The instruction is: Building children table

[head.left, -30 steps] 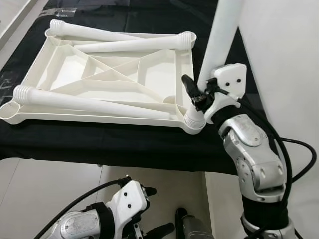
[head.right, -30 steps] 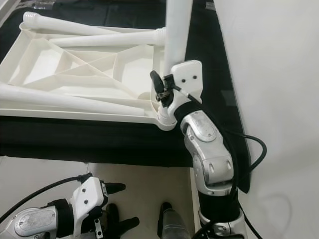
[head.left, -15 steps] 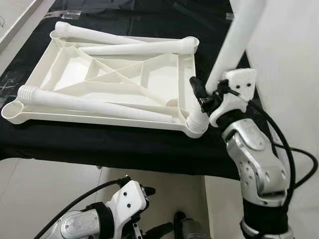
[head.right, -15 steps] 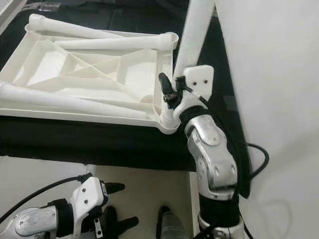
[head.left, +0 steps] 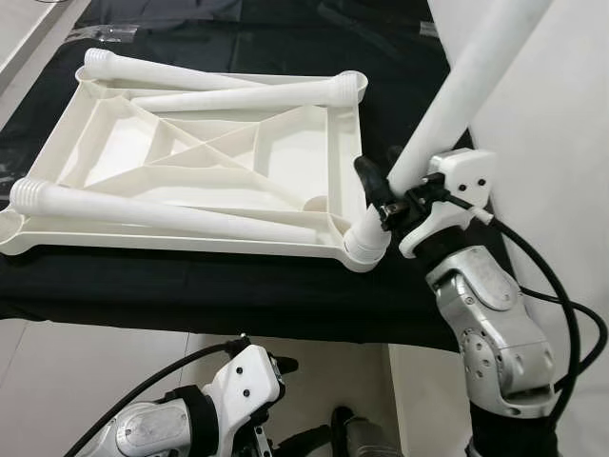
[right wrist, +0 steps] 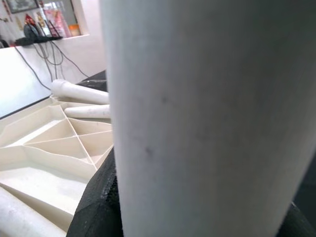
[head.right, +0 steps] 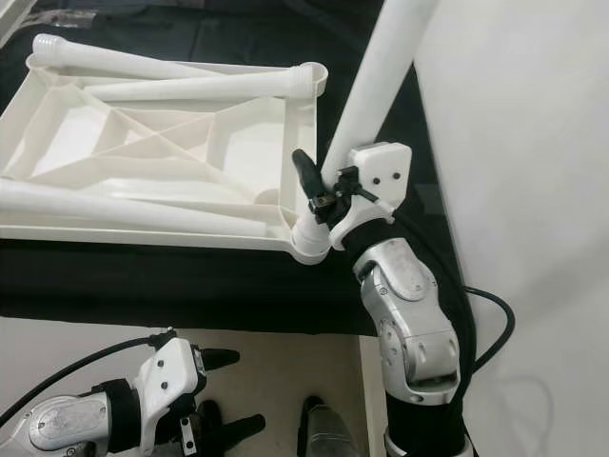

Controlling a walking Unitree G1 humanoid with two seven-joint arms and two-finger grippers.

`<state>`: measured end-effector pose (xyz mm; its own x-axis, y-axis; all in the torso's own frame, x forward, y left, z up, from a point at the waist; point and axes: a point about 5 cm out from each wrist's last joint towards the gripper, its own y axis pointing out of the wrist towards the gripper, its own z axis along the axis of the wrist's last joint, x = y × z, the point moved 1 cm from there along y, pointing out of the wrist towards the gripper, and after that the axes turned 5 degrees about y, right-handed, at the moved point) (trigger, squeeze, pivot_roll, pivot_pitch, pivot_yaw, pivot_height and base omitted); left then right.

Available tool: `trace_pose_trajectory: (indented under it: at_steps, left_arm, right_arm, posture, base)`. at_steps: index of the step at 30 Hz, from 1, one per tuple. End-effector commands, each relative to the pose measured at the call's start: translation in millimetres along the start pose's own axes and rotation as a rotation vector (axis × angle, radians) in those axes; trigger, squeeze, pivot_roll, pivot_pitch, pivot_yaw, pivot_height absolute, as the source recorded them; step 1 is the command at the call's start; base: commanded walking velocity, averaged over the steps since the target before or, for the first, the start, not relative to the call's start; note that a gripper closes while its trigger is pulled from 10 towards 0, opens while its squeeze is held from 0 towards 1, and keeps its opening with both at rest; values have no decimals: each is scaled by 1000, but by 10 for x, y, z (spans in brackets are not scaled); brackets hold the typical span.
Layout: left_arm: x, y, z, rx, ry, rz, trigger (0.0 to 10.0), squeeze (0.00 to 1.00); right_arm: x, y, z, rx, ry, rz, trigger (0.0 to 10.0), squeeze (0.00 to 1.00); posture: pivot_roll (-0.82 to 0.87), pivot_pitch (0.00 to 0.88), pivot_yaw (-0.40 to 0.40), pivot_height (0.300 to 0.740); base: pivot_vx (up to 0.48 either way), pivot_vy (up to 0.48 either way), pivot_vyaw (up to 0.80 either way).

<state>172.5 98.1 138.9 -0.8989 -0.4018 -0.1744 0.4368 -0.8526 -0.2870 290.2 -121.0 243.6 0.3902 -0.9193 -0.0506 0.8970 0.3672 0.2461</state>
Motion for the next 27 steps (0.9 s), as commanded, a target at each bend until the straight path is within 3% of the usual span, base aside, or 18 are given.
trace_pose_trajectory:
  at_steps: [1,10,17,27]
  left_arm:
    - [34,-8,-56,-23,-11,-18,10000,0]
    - [-103,-54,49,14,4,39,10000,0]
    - [-289,-101,334,125,20,100,10000,0]
    - [-295,-93,393,147,22,102,10000,0]
  right_arm:
    - [155,-136,-608,-297,8,-82,10000,0]
    - [64,-106,-554,-263,-31,-2,10000,0]
    - [-37,-55,-504,-282,-126,93,10000,0]
    - [-3,12,-485,-302,-100,78,10000,0]
  posture:
    - [6,345,1,740]
    - [9,346,0,740]
    - [7,349,0,740]
    - [6,349,-8,740]
  base:
    - [0,0,0]
    - [0,0,0]
    - [0,0,0]
    - [0,0,0]
